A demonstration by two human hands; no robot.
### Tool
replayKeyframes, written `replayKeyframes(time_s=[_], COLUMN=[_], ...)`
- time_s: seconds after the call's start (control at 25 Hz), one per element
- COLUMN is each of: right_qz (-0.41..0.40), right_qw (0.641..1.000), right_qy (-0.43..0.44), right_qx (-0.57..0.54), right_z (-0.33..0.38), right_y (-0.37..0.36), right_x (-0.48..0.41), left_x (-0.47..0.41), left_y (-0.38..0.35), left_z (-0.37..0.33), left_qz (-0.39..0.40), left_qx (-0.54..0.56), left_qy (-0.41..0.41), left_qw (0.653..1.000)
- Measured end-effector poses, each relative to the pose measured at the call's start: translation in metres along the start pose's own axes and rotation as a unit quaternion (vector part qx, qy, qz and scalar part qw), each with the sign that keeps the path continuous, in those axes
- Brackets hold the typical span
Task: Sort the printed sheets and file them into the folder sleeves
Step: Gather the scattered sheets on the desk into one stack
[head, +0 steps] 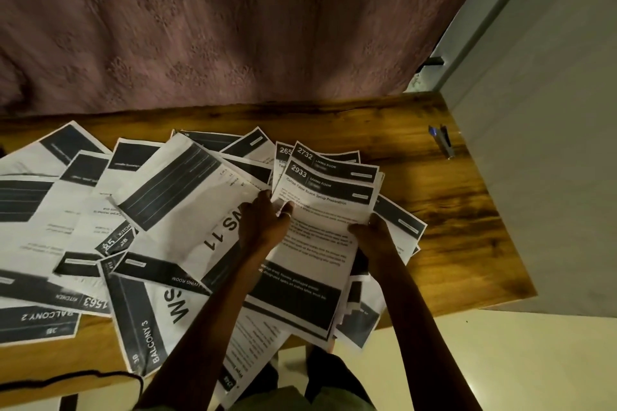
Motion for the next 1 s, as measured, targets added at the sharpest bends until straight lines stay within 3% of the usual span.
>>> replayKeyframes(time_s=[0.12,0.2,0.32,0.4,0.56,0.68,0.84,1.0], right_qz=[0.018,0.016,0.006,0.025,0.062,0.08,0.12,0.141], right_qw=[0.985,0.973,0.947,0.924,0.922,0.952,0.966,0.957], right_qy=[0.164,0.225,0.321,0.379,0.372,0.281,0.21,0.243], right_qx=[0.057,0.041,0.002,-0.041,-0.089,-0.093,-0.087,-0.072], right_z=[0.03,0.058,0.11,0.135,0.138,0.118,0.105,0.104], right_y=[0.004,0.007,0.008,0.003,-0.008,-0.018,-0.027,-0.037], right_x=[0.02,0.041,0.079,0.098,0.095,0.083,0.075,0.06], left_x=[0.003,0.016,0.052,0.071,0.071,0.069,0.067,0.051], left_y=[0.016,0.039,0.085,0.111,0.125,0.12,0.119,0.113], left_z=[-0.003,-0.012,-0.035,-0.05,-0.049,-0.041,-0.042,-0.037], left_qz=[0.023,0.011,-0.037,-0.069,-0.096,-0.114,-0.121,-0.116], left_qx=[0.124,0.232,0.395,0.437,0.433,0.392,0.385,0.337], left_qy=[-0.017,-0.057,-0.16,-0.208,-0.233,-0.227,-0.236,-0.229], left_qw=[0.992,0.971,0.904,0.872,0.866,0.884,0.884,0.906])
Point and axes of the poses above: each hand's wrist, its own x-axis away from the middle knuckle, its own y-axis out of the back of the hand, z = x × y, the point moved 5 cm from there along -x, towards the middle knuckle
